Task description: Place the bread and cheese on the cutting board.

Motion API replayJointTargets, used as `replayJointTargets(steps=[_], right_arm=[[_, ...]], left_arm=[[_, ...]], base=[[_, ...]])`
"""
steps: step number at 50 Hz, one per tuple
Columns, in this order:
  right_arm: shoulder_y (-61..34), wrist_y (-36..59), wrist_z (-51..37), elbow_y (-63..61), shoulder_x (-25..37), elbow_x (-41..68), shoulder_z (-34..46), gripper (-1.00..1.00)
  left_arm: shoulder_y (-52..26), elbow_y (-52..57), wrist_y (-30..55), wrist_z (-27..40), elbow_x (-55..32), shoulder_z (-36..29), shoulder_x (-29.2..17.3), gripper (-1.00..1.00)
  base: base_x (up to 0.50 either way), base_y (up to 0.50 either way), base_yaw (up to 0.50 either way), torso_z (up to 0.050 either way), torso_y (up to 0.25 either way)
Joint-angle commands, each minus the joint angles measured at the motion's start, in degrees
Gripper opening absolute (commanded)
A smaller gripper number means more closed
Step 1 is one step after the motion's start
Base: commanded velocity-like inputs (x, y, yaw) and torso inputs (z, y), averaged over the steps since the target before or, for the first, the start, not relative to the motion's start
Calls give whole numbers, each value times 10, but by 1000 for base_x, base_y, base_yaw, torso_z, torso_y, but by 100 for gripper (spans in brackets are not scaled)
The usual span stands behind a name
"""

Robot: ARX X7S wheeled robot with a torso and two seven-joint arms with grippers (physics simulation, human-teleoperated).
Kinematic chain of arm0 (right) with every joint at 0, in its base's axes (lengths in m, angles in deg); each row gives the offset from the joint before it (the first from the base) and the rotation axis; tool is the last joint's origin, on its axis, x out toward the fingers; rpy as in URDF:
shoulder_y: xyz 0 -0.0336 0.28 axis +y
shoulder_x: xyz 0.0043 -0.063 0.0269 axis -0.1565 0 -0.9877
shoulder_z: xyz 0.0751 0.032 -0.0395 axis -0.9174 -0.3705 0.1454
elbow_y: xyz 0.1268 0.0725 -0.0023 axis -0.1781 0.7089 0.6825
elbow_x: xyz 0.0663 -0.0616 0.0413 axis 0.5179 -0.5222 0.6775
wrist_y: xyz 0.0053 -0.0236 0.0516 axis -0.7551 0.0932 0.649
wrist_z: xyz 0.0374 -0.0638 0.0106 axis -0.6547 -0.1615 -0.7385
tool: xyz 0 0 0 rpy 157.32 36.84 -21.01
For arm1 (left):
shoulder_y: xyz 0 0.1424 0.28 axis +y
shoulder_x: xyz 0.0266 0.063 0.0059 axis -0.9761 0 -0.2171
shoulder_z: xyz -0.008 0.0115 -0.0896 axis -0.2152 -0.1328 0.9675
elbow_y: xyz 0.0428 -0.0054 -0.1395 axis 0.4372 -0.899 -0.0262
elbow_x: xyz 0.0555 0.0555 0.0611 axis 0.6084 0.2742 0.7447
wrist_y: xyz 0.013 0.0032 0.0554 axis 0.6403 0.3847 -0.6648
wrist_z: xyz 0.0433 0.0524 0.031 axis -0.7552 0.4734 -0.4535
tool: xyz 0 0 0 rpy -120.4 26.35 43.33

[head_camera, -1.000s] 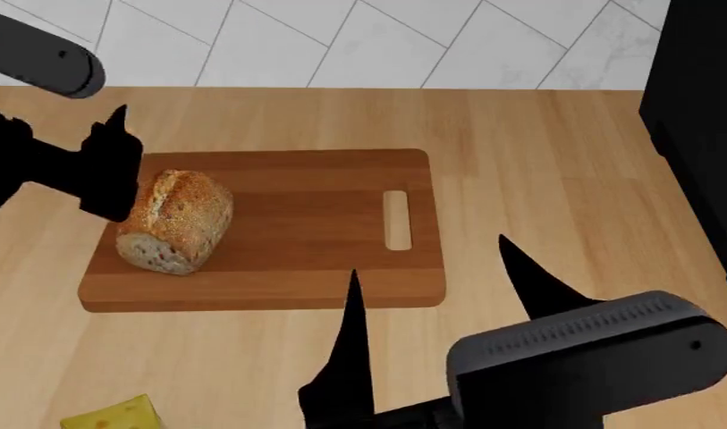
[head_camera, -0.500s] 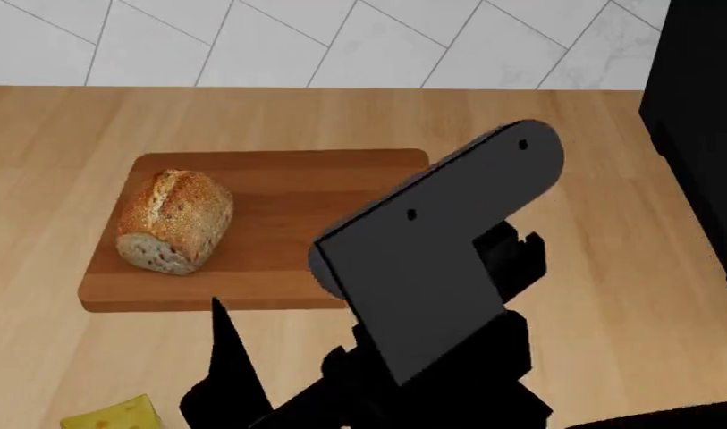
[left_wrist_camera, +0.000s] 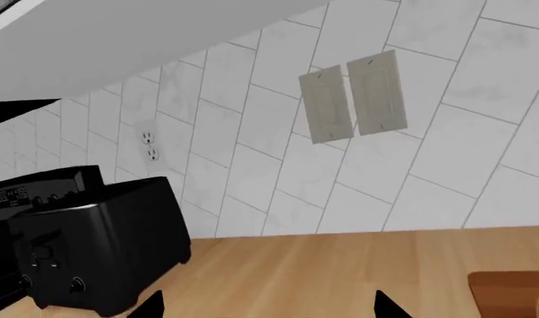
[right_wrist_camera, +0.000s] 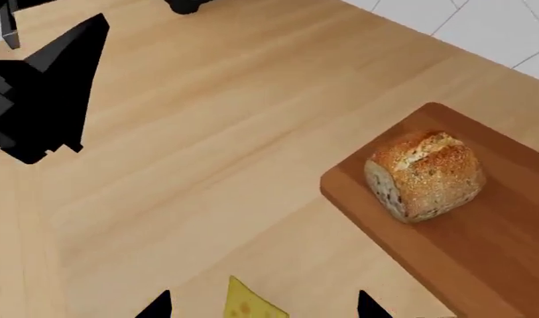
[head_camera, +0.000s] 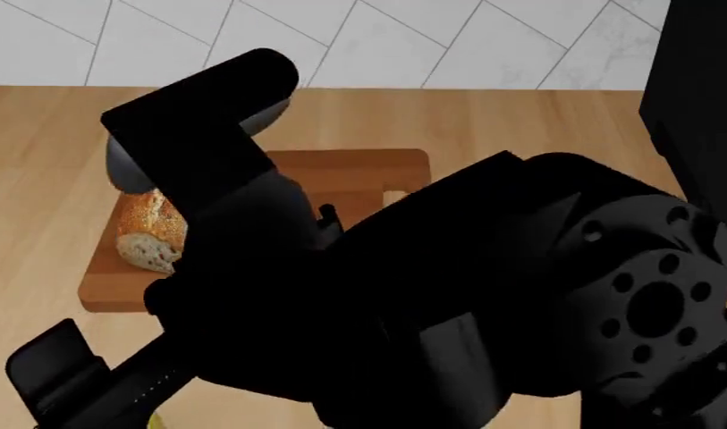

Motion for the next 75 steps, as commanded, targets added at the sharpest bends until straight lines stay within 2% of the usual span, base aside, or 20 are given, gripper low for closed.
replayJointTargets(steps=[1,5,8,16,22,25,30,33,44,65,75], right_arm=[[-16,-50,-19,72,-55,103,41,100],[0,-46,-22,61,-51,72,49,100],[-6,-53,-27,66,-52,88,52,100],[-13,-27,-18,52,-36,19,56,100],[-9,-38,-64,9,-17,56,73,100],[-2,-41,-81,-9,-6,69,84,100],[34,-45,-83,-25,-2,57,95,100],[51,-48,-83,-31,-2,53,101,100],[81,-19,7,25,-28,-56,110,100],[96,-15,48,40,-64,-100,143,100],[112,-16,111,62,-72,-173,160,100]], left_arm=[[33,15,-10,-25,-6,46,21,100],[47,26,-9,-41,5,57,28,100],[62,35,-7,-63,26,68,37,100],[64,35,-11,-59,25,62,36,100],[65,36,-18,-48,17,52,32,100],[51,36,2,-20,-26,60,38,100],[10,36,92,29,-115,112,88,100],[12,34,92,51,-146,126,81,100],[11,28,82,51,-153,130,76,100],[21,31,90,26,-150,163,82,100],[16,30,86,26,-150,152,81,100]], base=[[0,0,0,0,0],[0,0,-1,-2,0],[0,0,0,0,0],[0,0,0,0,0],[0,0,0,0,0],[0,0,0,0,0],[0,0,0,0,0],[0,0,0,0,0],[0,0,0,0,0],[0,0,0,0,0],[0,0,0,0,0]])
